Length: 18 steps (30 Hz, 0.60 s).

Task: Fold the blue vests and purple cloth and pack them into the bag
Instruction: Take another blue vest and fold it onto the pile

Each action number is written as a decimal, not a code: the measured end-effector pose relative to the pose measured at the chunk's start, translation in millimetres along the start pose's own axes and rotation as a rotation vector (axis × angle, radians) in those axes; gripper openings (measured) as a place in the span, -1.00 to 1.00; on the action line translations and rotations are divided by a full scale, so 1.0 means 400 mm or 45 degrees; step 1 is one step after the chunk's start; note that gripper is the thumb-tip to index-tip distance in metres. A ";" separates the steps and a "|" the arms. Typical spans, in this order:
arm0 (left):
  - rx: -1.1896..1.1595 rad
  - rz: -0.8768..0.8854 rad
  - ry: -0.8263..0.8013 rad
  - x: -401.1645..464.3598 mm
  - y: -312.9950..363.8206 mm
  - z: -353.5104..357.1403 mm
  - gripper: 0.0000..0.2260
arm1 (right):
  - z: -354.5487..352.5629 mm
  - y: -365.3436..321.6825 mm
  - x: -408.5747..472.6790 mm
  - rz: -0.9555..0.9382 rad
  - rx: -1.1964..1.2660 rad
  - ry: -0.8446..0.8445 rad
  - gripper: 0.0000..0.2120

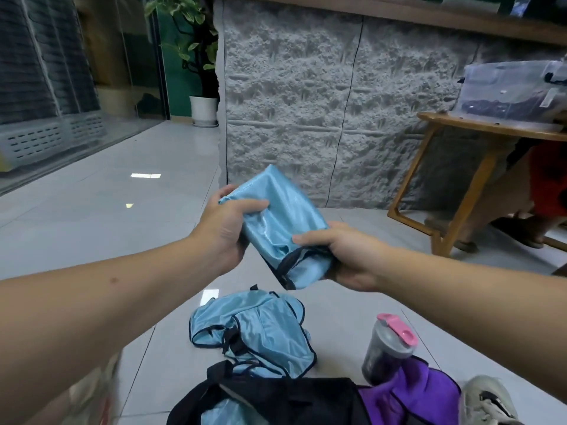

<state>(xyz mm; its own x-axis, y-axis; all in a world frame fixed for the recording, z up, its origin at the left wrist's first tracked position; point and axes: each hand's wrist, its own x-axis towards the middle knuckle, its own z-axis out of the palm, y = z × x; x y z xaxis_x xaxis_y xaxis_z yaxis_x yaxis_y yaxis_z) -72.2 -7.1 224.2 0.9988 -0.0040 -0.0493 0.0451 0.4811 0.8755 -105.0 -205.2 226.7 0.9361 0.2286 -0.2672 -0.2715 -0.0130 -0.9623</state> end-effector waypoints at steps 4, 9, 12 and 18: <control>0.097 -0.052 -0.034 -0.031 -0.026 -0.065 -0.58 | -0.019 0.022 0.008 0.016 -0.192 0.047 -0.70; 0.201 -0.186 -0.045 -0.099 -0.093 -0.158 -0.65 | -0.036 0.095 0.016 0.034 -0.303 0.120 -0.78; 0.306 -0.334 -0.060 -0.174 -0.165 -0.222 -0.52 | -0.037 0.169 0.004 0.064 -0.470 0.098 -0.73; 0.602 -0.707 -0.103 -0.311 -0.350 -0.345 -0.56 | 0.008 0.404 -0.044 0.032 -0.981 0.017 -0.69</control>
<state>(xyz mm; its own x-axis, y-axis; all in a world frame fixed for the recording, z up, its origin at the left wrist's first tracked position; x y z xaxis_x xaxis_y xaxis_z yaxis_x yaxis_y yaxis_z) -205.8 47.1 41.2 0.8238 -0.2109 -0.5261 0.5304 -0.0404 0.8468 -166.2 -208.3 76.2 0.9355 0.2077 -0.2857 -0.0651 -0.6937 -0.7173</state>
